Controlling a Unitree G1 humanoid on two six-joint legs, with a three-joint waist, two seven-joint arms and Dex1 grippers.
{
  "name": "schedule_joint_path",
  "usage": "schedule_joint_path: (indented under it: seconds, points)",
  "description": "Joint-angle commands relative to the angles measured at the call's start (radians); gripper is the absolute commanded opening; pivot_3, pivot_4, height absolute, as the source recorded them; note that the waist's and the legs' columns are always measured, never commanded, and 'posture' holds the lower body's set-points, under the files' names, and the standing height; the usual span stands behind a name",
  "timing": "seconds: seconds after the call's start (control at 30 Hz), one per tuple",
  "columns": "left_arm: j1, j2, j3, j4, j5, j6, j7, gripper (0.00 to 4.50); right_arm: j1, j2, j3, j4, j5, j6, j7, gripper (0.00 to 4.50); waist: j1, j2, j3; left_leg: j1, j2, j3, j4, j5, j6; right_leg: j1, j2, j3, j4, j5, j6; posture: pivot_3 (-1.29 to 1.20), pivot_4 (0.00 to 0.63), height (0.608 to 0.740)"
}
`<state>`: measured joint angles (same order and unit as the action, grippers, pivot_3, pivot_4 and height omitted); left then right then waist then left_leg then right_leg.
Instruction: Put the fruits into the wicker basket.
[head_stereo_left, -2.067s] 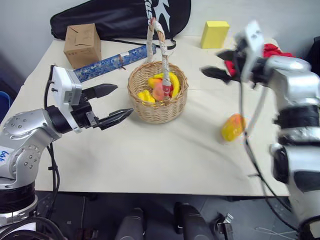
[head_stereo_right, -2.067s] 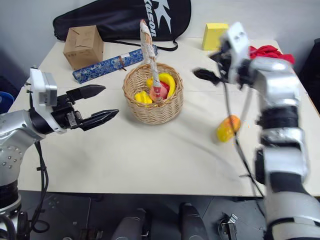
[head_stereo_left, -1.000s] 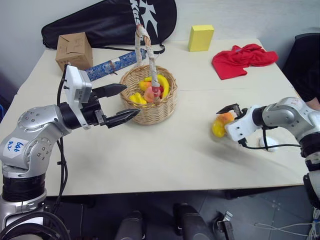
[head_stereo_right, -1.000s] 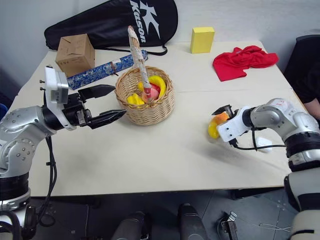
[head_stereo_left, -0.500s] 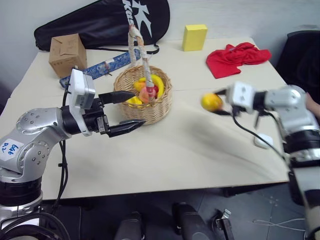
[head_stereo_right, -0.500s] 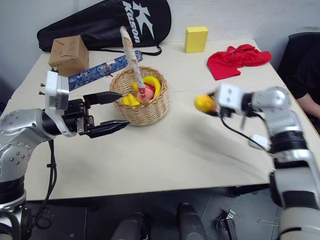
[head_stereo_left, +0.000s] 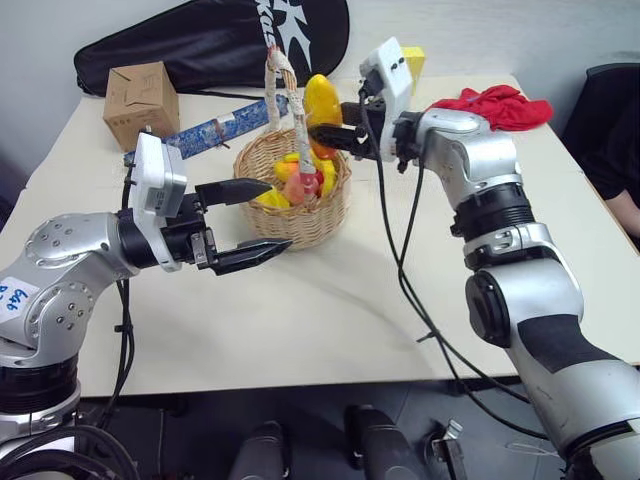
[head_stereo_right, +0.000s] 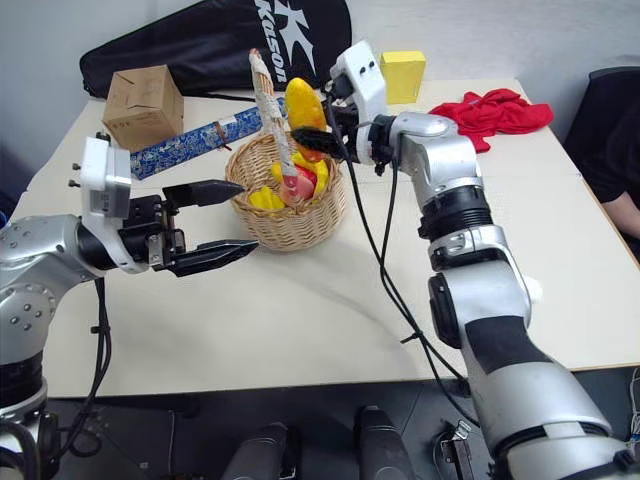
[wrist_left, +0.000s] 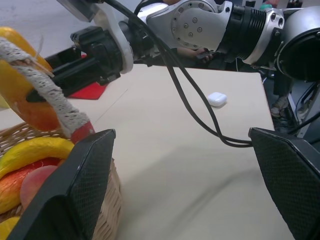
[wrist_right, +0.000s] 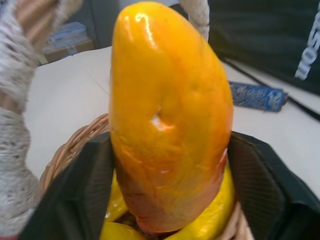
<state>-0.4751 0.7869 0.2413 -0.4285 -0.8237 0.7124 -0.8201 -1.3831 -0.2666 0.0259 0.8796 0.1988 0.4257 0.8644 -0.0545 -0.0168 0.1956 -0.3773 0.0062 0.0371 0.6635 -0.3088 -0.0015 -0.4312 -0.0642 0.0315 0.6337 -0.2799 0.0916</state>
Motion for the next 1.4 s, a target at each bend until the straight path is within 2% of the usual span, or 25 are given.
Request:
schedule_joint_path:
  seconds: [0.03,0.17,0.23,0.37,0.47,0.6,0.77,0.9,1.03,1.13,1.4]
  points:
    - [0.030,0.011,0.057,-0.052,-0.014,-0.014,0.022,4.50,-0.030,-0.026,-0.013,0.000,-0.004,0.000,0.026,4.45,-0.001,0.000,0.000,0.000,0.000,0.000,0.000,0.000,0.000,0.000,0.000,0.000,-0.001,0.000,0.000,0.00,0.150,0.740]
    - [0.060,0.015,0.089,-0.056,-0.022,-0.013,0.036,4.50,-0.026,-0.119,-0.062,-0.090,0.039,0.086,0.070,4.45,0.003,0.000,0.000,-0.011,0.000,0.000,0.002,0.000,0.000,-0.012,0.000,0.000,0.002,0.000,0.001,0.00,0.150,0.740]
    - [0.076,0.021,0.111,-0.055,-0.026,-0.010,0.039,4.50,0.030,-0.188,-0.089,-0.241,0.105,0.214,0.126,4.45,0.006,0.000,0.000,-0.016,0.000,0.000,0.003,0.000,-0.001,-0.016,0.000,0.000,0.003,0.000,0.001,0.00,0.150,0.740]
    - [0.098,0.044,0.142,-0.045,-0.021,-0.014,0.033,4.50,0.196,-0.255,-0.116,-0.562,0.262,0.483,0.179,4.45,0.010,-0.001,-0.001,-0.015,0.001,0.000,0.001,0.000,0.000,-0.016,0.001,-0.001,0.000,0.000,0.001,0.00,0.150,0.740]
    - [0.096,0.062,0.165,-0.033,-0.021,-0.014,0.033,4.50,0.326,-0.207,-0.130,-0.741,0.344,0.595,0.114,4.45,-0.001,-0.002,-0.001,-0.013,0.003,0.001,0.001,-0.001,0.000,-0.014,0.002,0.000,0.001,0.000,0.001,0.00,0.150,0.740]
    - [0.083,0.078,0.168,-0.027,-0.023,-0.013,0.032,4.50,0.387,-0.111,-0.128,-0.802,0.372,0.626,0.015,4.45,-0.004,-0.002,-0.001,-0.011,0.002,0.002,0.002,0.000,0.002,-0.015,0.003,0.002,0.008,0.001,0.000,0.00,0.150,0.740]
    - [0.062,0.087,0.160,-0.015,-0.020,-0.015,0.031,4.50,0.357,0.010,-0.136,-0.711,0.359,0.571,-0.104,4.45,-0.001,-0.003,-0.002,-0.009,0.002,0.001,0.003,0.001,0.002,-0.015,0.003,0.001,0.008,0.002,-0.002,0.00,0.150,0.740]
    - [0.052,0.090,0.156,-0.004,-0.016,-0.018,0.028,4.50,0.330,0.072,-0.127,-0.671,0.379,0.543,-0.117,4.45,-0.001,-0.003,-0.002,-0.010,0.002,0.000,0.002,0.001,0.002,-0.015,0.003,0.000,0.011,0.002,-0.002,0.00,0.150,0.740]
    - [0.047,0.089,0.152,0.003,-0.009,-0.025,0.028,4.50,0.297,0.143,-0.093,-0.608,0.324,0.440,-0.173,4.45,-0.005,-0.003,-0.002,-0.011,0.002,0.001,0.002,0.002,0.000,-0.015,0.002,0.001,0.008,0.002,-0.002,0.00,0.150,0.740]
    - [0.037,0.085,0.147,0.009,-0.004,-0.031,0.032,4.50,0.309,0.146,-0.048,-0.628,0.292,0.359,-0.138,3.90,-0.004,-0.003,-0.002,-0.011,0.002,0.001,0.002,0.003,-0.001,-0.015,0.002,0.000,0.007,0.002,-0.002,0.00,0.150,0.740]
    - [0.029,0.071,0.134,0.024,0.006,-0.047,0.030,4.50,0.356,0.106,-0.036,-0.717,0.319,0.348,-0.090,1.17,-0.002,-0.003,-0.002,-0.011,0.002,0.000,0.002,0.001,0.002,-0.015,0.002,0.000,0.007,0.002,-0.002,0.00,0.150,0.740]
